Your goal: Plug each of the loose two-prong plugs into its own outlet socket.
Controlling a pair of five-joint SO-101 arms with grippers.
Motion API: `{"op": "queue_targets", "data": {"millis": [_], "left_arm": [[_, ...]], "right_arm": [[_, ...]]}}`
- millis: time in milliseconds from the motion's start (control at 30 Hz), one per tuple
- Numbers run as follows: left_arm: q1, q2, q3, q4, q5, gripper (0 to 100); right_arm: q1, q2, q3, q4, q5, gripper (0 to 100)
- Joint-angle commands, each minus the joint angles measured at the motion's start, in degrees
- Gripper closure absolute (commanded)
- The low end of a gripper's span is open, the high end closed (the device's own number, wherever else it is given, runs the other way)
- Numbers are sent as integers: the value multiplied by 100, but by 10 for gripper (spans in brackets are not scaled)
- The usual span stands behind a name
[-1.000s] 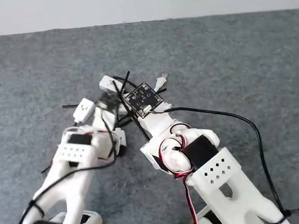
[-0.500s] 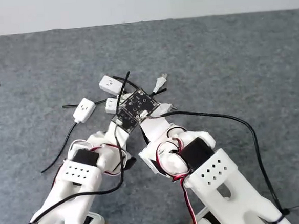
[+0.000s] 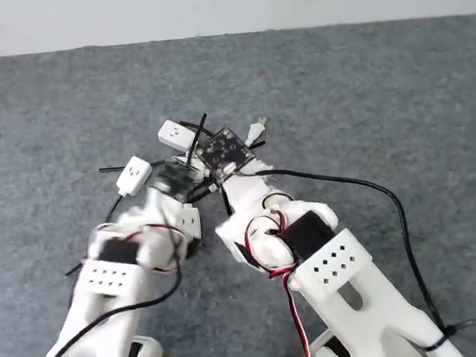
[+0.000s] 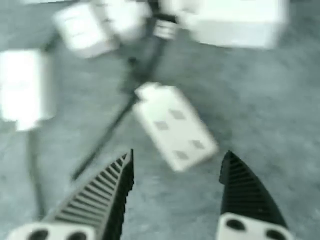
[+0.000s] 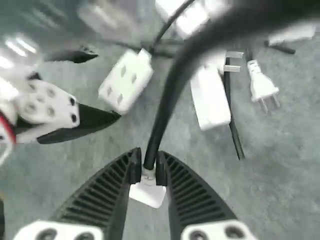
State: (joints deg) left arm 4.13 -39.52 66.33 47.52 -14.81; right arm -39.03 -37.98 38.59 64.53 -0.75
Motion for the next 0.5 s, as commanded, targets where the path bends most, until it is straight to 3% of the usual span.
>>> {"op": "queue_targets", "data": {"millis": [0, 233, 467], "left_arm": [[-554, -782, 145, -53, 475, 739], [-1345, -2242, 910, -79, 1363, 739], [-1574, -2251, 910, -141, 1890, 739]], "right_arm": [[92, 4, 123, -769, -422, 988], [92, 4, 958, -2633, -1020, 988], [66, 75, 1125, -3662, -1327, 988]]}}
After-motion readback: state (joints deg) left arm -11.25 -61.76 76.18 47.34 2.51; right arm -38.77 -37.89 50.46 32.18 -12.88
